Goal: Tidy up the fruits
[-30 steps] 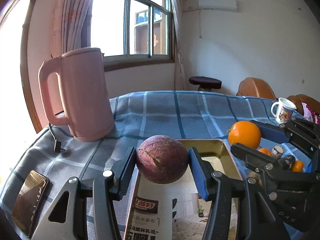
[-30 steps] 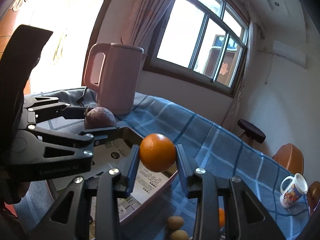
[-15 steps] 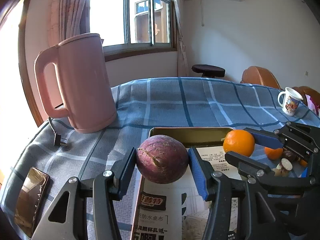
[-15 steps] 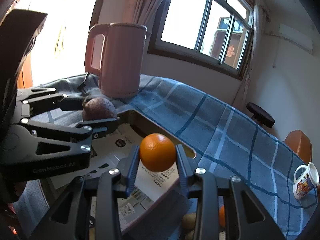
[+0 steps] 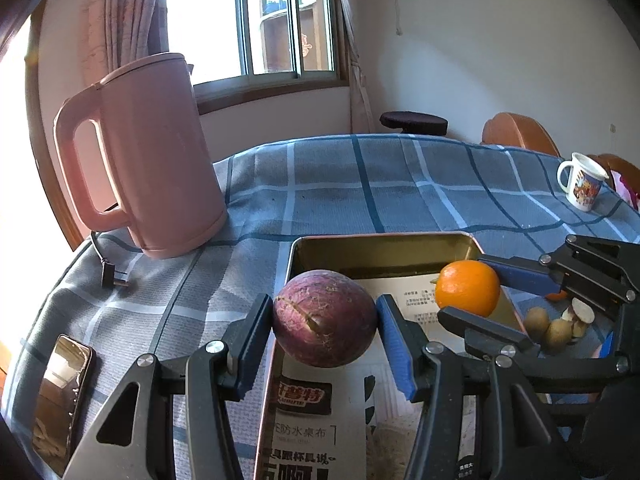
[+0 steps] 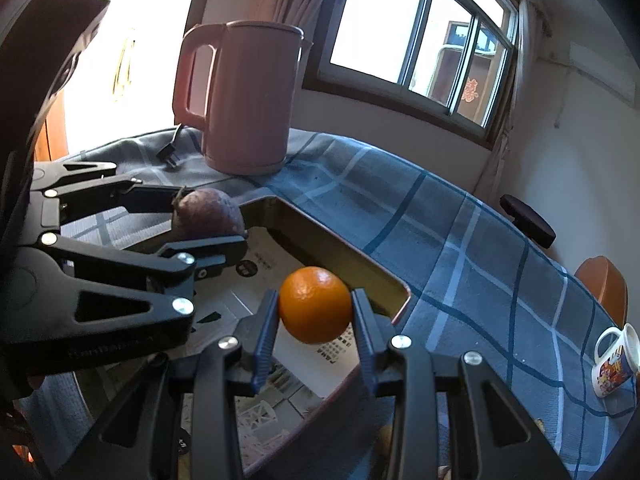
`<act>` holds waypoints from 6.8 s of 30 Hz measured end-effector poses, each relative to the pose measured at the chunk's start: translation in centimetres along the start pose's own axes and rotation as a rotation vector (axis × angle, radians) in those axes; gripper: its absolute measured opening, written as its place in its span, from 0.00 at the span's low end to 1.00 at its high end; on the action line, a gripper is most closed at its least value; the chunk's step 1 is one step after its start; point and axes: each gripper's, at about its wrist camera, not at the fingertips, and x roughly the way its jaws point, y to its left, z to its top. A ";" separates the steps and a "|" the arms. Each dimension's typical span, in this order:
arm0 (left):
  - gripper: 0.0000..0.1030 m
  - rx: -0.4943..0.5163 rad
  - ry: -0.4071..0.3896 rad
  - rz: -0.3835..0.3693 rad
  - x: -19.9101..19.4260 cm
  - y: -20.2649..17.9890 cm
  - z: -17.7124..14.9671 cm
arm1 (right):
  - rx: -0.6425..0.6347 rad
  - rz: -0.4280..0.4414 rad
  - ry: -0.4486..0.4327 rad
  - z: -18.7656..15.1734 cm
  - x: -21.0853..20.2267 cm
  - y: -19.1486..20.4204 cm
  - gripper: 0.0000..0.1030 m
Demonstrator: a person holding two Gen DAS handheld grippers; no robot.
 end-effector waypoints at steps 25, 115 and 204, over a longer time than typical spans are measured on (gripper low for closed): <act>0.60 0.032 0.000 0.012 -0.3 -0.6 -0.2 | -0.002 -0.008 0.048 -0.5 1.1 0.7 0.61; 0.34 0.171 -0.041 -0.341 -2.5 -17.7 -0.8 | 0.407 -0.269 0.031 -14.5 -12.5 -14.5 0.36; 0.34 0.108 -0.405 -0.262 -9.5 -17.6 -2.7 | 0.304 -0.357 -0.391 -15.5 -19.3 -11.2 0.36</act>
